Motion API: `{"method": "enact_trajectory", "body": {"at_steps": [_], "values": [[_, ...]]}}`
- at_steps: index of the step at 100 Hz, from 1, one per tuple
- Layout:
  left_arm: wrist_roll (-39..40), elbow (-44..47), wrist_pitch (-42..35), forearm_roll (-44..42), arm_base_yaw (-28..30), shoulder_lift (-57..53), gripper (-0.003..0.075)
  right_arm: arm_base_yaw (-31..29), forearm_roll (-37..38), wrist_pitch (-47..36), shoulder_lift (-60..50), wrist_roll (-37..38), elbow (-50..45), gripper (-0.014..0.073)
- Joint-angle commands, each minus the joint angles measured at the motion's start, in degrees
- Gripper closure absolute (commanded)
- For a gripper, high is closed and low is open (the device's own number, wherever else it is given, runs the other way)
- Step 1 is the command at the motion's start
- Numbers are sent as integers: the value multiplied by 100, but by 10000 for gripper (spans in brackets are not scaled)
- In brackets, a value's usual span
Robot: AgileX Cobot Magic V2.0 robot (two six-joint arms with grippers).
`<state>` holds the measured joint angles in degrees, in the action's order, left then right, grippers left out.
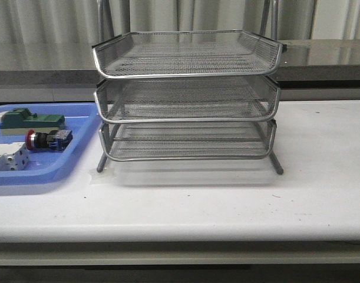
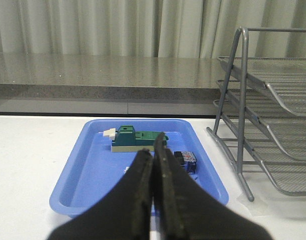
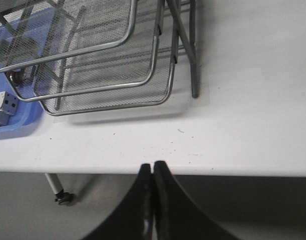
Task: Place button on rack with both arms
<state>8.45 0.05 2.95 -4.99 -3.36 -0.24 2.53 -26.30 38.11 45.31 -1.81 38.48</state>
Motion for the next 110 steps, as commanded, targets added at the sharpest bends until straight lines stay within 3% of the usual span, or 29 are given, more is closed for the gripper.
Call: {"method": "enact_trajectory", "body": {"at_steps": [1,19,26,39,79,94,110], "values": [[62,250,-480,-1,18,-192,740,-17,-473,-374,249,-8,199,578],[62,250,-480,-1,18,-192,740,15,-960,-663,759,-14,199,279],[62,250,-480,-1,18,-192,740,15,-1172,-864,989,-102,199,214],[62,250,-480,-1,18,-192,740,146,-1895,-1254,1454,-792,199,215],[62,250,-480,-1,18,-192,740,533,-5274,-1794,3103,-4244,285,215],[62,250,-480,-1,18,-192,740,533,-5853,-1651,3570,-4974,606,215],[62,250,-480,-1,18,-192,740,533,-5886,-1651,4053,-5015,1015,215]]}}
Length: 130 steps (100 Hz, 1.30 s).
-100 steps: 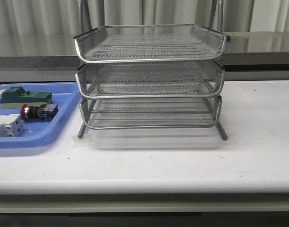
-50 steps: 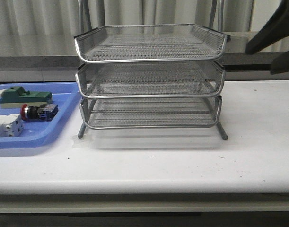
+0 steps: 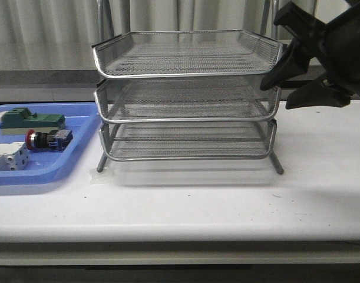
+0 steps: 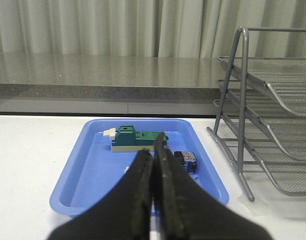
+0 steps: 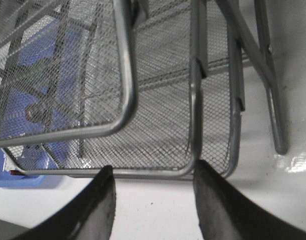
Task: Place button on rack with both arms
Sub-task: 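Move the right gripper to the front edge of the middle rack tier, then pull the middle mesh tier outward toward the robot with the right gripper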
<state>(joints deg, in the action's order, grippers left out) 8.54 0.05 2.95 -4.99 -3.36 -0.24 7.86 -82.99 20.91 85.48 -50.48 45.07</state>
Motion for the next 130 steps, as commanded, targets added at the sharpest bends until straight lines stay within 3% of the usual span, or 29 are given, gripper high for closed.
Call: {"method": "enact_trajectory", "body": {"at_steps": [1,50,60,77,84,109,130], "values": [[53,250,-480,-1,18,-192,740,-1,-217,69,76,-147,369,215],[53,250,-480,-1,18,-192,740,-1,-217,56,854,-148,820,217],[53,250,-480,-1,18,-192,740,-1,-217,40,857,-148,820,306],[53,250,-480,-1,18,-192,740,-1,-217,45,857,-148,814,589],[53,250,-480,-1,18,-192,740,-1,-217,60,857,-148,802,650],[53,250,-480,-1,18,-192,740,-1,-143,317,821,-148,654,654],[53,250,-480,-1,18,-192,740,-1,-29,325,428,-153,-98,654]]}}
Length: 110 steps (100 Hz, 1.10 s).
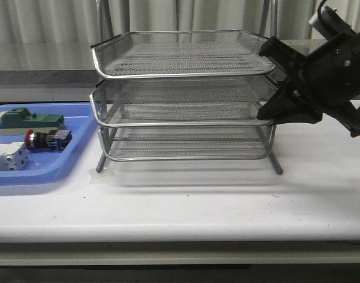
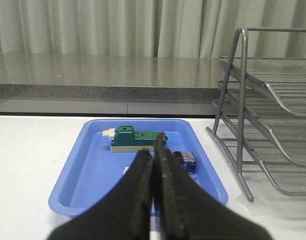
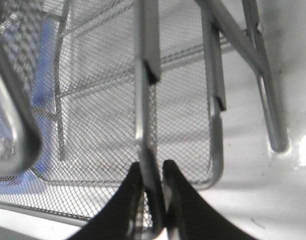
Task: Place button on rack with both arms
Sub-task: 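Pull the middle mesh tier outward toward the robot with the right gripper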
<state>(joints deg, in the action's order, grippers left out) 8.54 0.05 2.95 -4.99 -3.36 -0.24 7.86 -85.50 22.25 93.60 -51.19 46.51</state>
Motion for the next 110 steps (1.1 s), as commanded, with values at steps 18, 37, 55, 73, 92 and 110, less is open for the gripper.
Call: {"method": "enact_trajectory", "body": {"at_steps": [18,37,55,73,92,110], "values": [[53,250,-480,-1,18,-192,740,-1,235,145,-1006,-88,-1008,654],[53,250,-480,-1,18,-192,740,-1,235,28,-1653,-88,-1556,654],[53,250,-480,-1,18,-192,740,-1,235,-71,-1968,-88,-1672,584],[53,250,-480,-1,18,-192,740,-1,259,-95,-2153,-89,-1672,331],[53,250,-480,-1,18,-192,740,-6,607,-169,-2574,-94,-1667,202],[53,250,-480,-1,18,-192,740,-6,1198,-182,-3213,-88,-1667,202]]}}
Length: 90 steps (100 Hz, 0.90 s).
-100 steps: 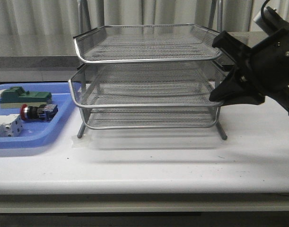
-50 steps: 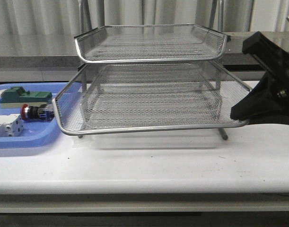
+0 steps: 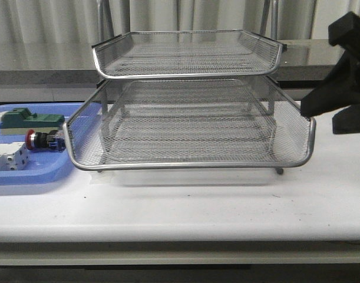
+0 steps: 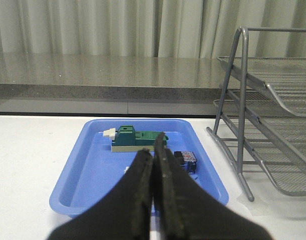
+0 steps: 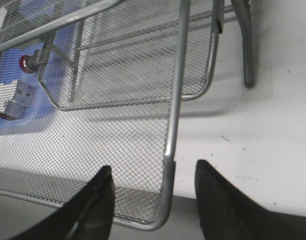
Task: Place button on rack with both arms
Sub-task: 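Pull the middle mesh tier outward toward the robot with the right gripper, then withdraw the right gripper and move the left gripper over the blue tray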
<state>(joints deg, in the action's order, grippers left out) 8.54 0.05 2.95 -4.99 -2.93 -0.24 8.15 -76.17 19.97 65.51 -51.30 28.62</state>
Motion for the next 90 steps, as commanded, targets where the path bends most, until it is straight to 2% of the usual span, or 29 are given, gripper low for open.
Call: {"method": "enact_trajectory", "body": {"at_steps": [1,17,27,50,60,66,78,90], "values": [[53,250,-480,-1,-26,-192,740,-34,302,55,-432,-77,122,202],[53,250,-480,-1,-26,-192,740,-148,1156,225,-1071,195,184,218],[53,250,-480,-1,-26,-192,740,-404,2003,804,-1380,674,417,250],[53,250,-480,-1,-26,-192,740,-1153,4714,2691,-1830,2479,1445,251],[53,250,-480,-1,-26,-192,740,-1320,5733,3188,-2085,3103,1790,251],[53,250,-480,-1,-26,-192,740,-1320,6071,3292,-2263,3454,1877,251],[53,250,-480,-1,-26,-192,740,-1320,6451,3484,-2670,3657,1882,265],[53,250,-480,-1,-26,-192,740,-1292,6533,3737,-3037,3699,1882,339]]}}
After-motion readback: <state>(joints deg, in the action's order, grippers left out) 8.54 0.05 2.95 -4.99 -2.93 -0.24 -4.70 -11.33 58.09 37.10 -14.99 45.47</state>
